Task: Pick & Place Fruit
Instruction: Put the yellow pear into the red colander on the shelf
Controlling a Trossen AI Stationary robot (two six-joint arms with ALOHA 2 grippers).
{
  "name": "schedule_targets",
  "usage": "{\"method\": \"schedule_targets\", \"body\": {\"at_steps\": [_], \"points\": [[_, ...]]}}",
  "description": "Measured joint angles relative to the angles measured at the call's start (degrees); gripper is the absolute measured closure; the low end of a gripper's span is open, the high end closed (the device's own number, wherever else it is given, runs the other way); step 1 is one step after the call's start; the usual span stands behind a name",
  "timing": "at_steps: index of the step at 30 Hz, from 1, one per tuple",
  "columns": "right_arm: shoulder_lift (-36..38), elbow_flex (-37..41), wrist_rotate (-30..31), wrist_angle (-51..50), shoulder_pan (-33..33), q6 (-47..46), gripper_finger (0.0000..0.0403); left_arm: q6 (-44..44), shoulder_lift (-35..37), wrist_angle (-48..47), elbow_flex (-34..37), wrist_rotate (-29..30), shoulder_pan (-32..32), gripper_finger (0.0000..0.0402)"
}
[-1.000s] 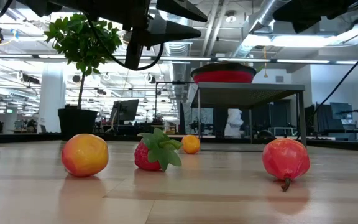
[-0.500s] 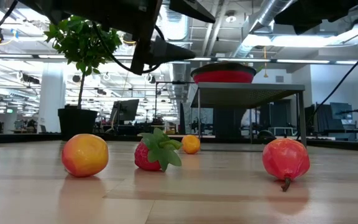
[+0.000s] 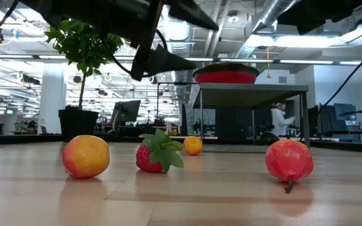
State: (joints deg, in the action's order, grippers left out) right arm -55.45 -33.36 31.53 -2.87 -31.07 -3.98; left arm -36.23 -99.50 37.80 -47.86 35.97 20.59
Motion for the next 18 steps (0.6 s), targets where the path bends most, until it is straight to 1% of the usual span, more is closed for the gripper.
{"method": "schedule_targets", "body": {"at_steps": [10,14,18], "points": [[0.0,0.0,0.0,0.0,0.0,0.0,0.0403,0.1,0.0,-13.0,0.0,-0.9,0.1,0.0081],[0.0,0.0,0.0,0.0,0.0,-0.1,0.0403,0.2,0.0,-17.0,0.0,-0.3,-0.1,0.0084],[0.0,0.0,0.0,0.0,0.0,-0.1,0.0403,0.3,0.0,-18.5,0.0,0.7,-1.2,0.0082]]}}
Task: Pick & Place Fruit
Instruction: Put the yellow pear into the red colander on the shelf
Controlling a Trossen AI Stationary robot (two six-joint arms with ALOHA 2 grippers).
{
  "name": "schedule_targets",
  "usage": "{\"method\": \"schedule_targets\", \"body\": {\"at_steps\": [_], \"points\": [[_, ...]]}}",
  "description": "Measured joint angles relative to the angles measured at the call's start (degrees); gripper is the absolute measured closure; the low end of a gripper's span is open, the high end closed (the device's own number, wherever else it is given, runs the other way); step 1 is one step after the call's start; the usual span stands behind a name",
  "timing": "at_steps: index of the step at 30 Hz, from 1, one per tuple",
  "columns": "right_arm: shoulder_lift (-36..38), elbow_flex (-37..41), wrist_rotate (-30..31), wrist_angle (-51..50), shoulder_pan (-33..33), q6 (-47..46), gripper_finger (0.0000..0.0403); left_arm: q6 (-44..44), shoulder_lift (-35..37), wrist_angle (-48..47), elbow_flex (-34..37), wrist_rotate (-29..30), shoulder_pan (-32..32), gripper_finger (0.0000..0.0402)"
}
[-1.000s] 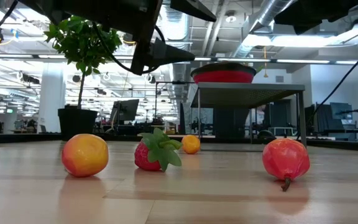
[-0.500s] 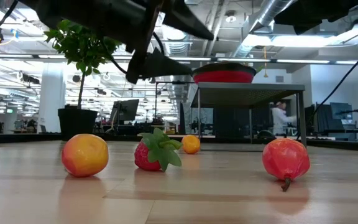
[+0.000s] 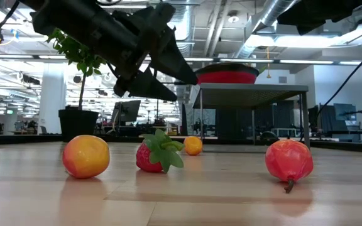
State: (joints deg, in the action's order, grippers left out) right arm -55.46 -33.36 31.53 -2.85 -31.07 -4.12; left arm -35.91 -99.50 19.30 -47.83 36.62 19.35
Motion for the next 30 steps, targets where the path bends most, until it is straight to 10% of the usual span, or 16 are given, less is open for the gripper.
{"method": "schedule_targets", "body": {"at_steps": [30], "points": [[0.0,0.0,0.0,-0.1,0.1,0.0,0.0403,-2.0,-17.5,10.7,0.0,3.6,-1.7,0.0092]]}}
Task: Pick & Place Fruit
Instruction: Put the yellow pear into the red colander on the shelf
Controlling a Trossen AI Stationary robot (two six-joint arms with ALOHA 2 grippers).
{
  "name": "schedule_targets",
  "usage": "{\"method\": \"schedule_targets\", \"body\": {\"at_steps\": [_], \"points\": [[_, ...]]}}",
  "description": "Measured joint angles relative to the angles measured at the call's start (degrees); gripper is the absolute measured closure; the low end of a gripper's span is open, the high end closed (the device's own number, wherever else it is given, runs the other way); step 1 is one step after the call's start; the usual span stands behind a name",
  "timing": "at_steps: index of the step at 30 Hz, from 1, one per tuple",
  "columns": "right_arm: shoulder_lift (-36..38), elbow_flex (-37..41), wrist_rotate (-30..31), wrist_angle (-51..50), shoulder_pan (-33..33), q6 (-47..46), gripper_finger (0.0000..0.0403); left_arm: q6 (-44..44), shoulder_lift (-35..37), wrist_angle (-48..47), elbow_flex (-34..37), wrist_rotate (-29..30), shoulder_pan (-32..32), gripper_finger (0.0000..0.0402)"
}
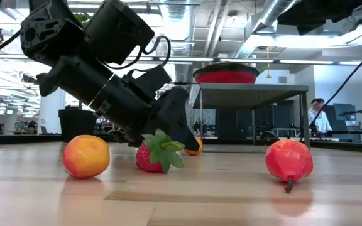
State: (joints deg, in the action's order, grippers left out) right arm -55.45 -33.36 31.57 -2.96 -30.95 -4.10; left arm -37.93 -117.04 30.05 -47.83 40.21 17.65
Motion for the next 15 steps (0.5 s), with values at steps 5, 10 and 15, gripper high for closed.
{"method": "schedule_targets", "body": {"at_steps": [5,10,15], "points": [[0.0,0.0,0.0,0.0,0.0,0.0,0.0403,1.5,-0.1,0.6,0.0,0.1,-0.2,0.0092],[0.0,0.0,0.0,0.0,0.0,0.1,0.0403,1.9,-0.1,0.9,0.0,0.0,-1.1,0.0092],[0.0,0.0,0.0,0.0,0.0,0.1,0.0403,1.7,-0.1,1.0,0.0,0.2,-2.3,0.0092]]}}
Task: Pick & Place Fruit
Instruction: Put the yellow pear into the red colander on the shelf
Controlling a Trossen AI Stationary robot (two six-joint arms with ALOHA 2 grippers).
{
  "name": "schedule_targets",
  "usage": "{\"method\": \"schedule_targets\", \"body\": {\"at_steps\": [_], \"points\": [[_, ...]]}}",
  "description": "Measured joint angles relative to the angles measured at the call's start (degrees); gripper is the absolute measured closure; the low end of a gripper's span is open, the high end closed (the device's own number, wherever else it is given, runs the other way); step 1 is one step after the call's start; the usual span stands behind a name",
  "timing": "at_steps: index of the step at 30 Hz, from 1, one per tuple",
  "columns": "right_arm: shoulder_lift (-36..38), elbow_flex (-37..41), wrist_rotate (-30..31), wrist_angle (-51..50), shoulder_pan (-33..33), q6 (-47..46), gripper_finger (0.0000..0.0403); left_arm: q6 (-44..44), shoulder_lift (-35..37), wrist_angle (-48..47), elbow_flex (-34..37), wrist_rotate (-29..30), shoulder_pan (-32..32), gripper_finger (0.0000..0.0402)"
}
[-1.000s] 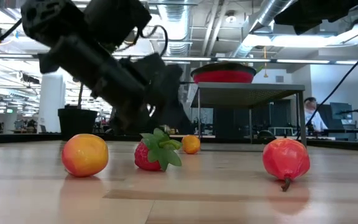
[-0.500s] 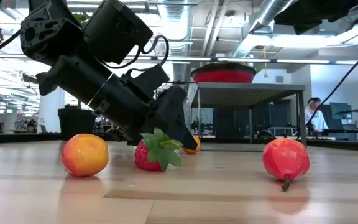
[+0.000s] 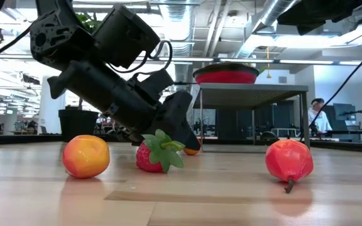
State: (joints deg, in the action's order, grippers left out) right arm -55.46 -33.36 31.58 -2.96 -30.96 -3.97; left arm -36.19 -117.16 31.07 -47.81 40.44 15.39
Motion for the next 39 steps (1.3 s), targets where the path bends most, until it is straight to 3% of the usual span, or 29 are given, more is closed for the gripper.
{"method": "schedule_targets", "body": {"at_steps": [15,39], "points": [[0.0,0.0,0.0,0.0,0.0,0.0,0.0403,-0.3,0.0,0.8,0.0,-1.4,-0.3,0.0102],[0.0,0.0,0.0,0.0,2.3,-0.1,0.0403,-5.3,0.0,1.3,0.0,-2.5,-0.1,0.0254]]}}
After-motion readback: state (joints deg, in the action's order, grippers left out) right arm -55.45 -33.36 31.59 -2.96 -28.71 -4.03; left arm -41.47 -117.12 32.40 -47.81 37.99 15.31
